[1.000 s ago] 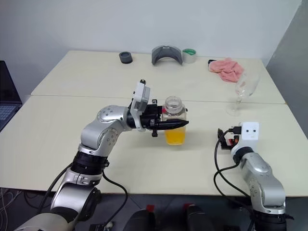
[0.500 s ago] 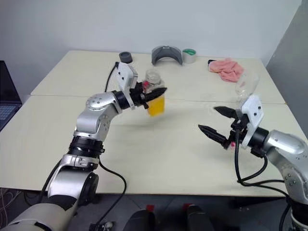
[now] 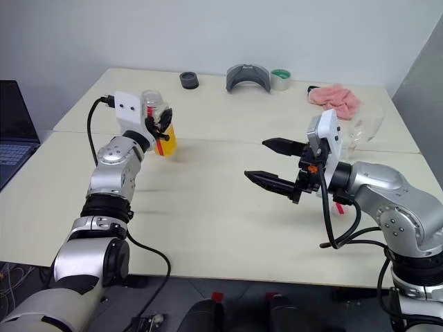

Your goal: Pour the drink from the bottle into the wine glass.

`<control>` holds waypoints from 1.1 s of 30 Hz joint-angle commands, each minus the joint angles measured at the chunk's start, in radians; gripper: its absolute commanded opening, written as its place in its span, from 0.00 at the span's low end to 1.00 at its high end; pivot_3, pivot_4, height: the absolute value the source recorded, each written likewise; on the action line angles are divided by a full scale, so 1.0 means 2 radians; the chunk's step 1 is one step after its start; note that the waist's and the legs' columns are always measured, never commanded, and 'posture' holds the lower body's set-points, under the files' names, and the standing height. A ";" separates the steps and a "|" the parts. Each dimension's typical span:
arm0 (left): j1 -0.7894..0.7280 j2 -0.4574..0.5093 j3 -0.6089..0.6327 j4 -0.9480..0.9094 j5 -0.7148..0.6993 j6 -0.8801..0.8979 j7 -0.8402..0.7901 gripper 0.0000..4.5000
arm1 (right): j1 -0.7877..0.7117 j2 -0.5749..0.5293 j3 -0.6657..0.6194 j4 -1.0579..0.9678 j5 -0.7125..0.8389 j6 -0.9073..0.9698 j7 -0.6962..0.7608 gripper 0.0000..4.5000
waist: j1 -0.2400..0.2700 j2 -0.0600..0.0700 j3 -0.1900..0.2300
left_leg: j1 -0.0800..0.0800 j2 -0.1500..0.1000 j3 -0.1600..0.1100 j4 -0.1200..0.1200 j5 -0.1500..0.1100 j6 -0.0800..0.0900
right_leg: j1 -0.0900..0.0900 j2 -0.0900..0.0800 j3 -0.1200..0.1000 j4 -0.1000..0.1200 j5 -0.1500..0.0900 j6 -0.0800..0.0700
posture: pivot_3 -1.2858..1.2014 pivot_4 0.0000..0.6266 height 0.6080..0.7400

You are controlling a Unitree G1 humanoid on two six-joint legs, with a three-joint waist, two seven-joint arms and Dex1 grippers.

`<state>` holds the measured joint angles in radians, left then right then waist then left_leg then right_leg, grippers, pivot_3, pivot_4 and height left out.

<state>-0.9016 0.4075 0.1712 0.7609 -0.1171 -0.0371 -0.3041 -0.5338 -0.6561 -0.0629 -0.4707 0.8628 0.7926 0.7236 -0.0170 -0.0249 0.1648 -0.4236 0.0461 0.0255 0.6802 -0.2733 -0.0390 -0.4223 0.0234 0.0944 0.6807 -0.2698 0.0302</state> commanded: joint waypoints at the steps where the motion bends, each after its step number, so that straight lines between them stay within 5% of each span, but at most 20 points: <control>1: 0.000 -0.003 0.016 -0.015 -0.015 -0.034 -0.002 0.42 | -0.016 0.003 -0.001 -0.004 -0.006 -0.015 0.009 1.00 | 0.000 0.000 0.000 | 0.000 0.000 0.000 0.000 0.000 0.000 | 0.000 0.000 0.000 0.000 0.000 0.000 | 0.52 0.24 1.00; 15: 0.030 -0.009 0.026 0.018 -0.017 -0.056 -0.004 0.42 | -0.030 0.019 0.005 -0.021 0.007 0.018 -0.017 1.00 | -0.005 0.000 0.000 | 0.000 0.000 0.000 0.000 0.000 0.000 | 0.000 0.000 -0.001 0.000 0.000 0.000 | 0.52 0.24 1.00; 24: 0.044 -0.012 0.027 0.006 -0.025 -0.029 -0.014 0.99 | -0.025 0.023 0.002 -0.028 0.008 0.022 -0.024 1.00 | -0.005 0.000 0.000 | 0.000 0.000 0.000 0.000 0.000 0.000 | 0.000 0.000 -0.001 0.000 0.000 0.000 | 0.52 0.24 1.00; 33: 0.142 -0.028 0.024 -0.182 -0.031 0.082 0.017 0.99 | 0.000 0.023 -0.006 -0.044 0.014 0.023 -0.036 1.00 | -0.005 0.000 0.000 | 0.000 0.000 -0.001 0.000 0.000 0.000 | 0.000 0.000 -0.001 0.001 0.000 0.000 | 0.52 0.24 1.00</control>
<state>-0.6322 0.3513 0.2213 0.5065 -0.1615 0.0889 -0.2922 -0.5453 -0.6075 -0.0479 -0.5230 0.8700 0.8424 0.6568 -0.0267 -0.0252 0.1641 -0.4229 0.0472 0.0222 0.6803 -0.2733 -0.0390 -0.4222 0.0232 0.0934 0.6822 -0.2698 0.0302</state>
